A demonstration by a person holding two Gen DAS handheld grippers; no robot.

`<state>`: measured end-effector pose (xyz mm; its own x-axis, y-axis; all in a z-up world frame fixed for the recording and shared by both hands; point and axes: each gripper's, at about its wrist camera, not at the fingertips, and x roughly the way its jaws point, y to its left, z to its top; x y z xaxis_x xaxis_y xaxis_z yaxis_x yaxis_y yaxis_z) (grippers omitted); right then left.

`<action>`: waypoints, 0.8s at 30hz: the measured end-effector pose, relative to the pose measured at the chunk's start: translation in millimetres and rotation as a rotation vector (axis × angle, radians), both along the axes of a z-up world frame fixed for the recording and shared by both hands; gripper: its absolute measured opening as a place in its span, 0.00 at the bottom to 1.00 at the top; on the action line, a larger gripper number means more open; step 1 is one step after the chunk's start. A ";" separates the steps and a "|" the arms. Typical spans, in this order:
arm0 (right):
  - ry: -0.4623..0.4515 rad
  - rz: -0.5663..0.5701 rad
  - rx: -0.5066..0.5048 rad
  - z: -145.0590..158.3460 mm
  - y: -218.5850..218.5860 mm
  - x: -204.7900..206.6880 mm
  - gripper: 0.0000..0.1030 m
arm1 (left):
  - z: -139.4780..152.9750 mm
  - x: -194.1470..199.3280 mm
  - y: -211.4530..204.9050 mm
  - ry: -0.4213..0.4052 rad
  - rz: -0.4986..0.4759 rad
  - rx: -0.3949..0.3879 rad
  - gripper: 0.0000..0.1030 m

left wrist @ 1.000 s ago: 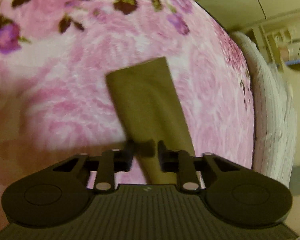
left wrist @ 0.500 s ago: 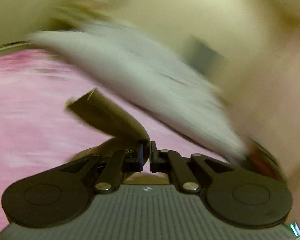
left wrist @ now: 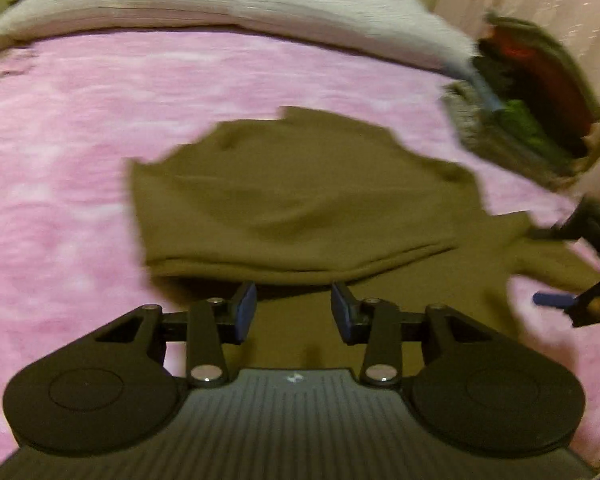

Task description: Fold clothes

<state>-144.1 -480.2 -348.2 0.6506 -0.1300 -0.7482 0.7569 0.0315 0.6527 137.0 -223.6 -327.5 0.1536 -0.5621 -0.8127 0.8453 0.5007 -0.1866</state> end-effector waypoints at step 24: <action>0.008 0.005 -0.410 19.3 -18.5 52.6 0.01 | -55.3 5.2 -32.9 -0.441 -0.300 0.105 0.07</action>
